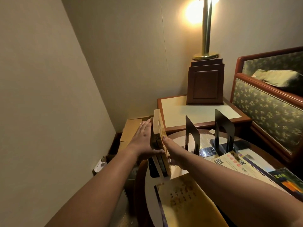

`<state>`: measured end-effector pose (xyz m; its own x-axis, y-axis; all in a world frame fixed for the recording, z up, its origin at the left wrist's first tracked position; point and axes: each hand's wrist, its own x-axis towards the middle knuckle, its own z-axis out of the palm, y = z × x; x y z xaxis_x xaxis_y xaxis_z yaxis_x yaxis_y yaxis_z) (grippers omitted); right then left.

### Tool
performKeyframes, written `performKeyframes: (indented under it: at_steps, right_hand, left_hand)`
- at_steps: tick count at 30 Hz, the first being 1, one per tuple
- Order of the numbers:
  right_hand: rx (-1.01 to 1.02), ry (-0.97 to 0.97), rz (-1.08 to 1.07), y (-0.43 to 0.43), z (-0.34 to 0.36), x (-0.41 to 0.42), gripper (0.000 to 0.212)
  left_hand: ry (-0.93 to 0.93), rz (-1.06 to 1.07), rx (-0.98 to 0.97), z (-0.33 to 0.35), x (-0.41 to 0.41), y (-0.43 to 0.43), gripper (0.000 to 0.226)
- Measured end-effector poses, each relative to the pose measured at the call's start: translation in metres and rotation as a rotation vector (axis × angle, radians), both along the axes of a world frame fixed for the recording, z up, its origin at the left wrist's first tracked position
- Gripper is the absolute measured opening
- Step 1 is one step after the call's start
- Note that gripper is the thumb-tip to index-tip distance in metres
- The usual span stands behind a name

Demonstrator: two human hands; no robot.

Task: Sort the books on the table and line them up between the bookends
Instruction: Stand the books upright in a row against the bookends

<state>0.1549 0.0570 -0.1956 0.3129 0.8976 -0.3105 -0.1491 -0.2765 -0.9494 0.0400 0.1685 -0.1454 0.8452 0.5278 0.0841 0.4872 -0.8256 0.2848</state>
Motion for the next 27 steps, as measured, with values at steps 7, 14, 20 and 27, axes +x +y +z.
performKeyframes:
  at_steps: [7, 14, 20, 27]
  right_hand:
    - [-0.055, 0.024, 0.061, -0.002, -0.013, 0.002, 0.065]
    - [-0.085, 0.036, 0.102, -0.002, -0.018, 0.011, 0.068]
    - [-0.089, 0.03, 0.127, 0.0, -0.017, 0.015, 0.078]
    - [-0.106, 0.016, 0.157, -0.003, -0.015, 0.016, 0.074]
  left_hand:
    - [-0.058, 0.004, -0.043, 0.001, -0.008, -0.003, 0.138]
    - [-0.081, -0.094, 0.033, 0.009, -0.011, -0.002, 0.129]
    - [-0.056, -0.146, 0.097, 0.023, -0.004, -0.003, 0.127]
    - [-0.012, -0.134, 0.148, 0.022, -0.006, -0.001, 0.128]
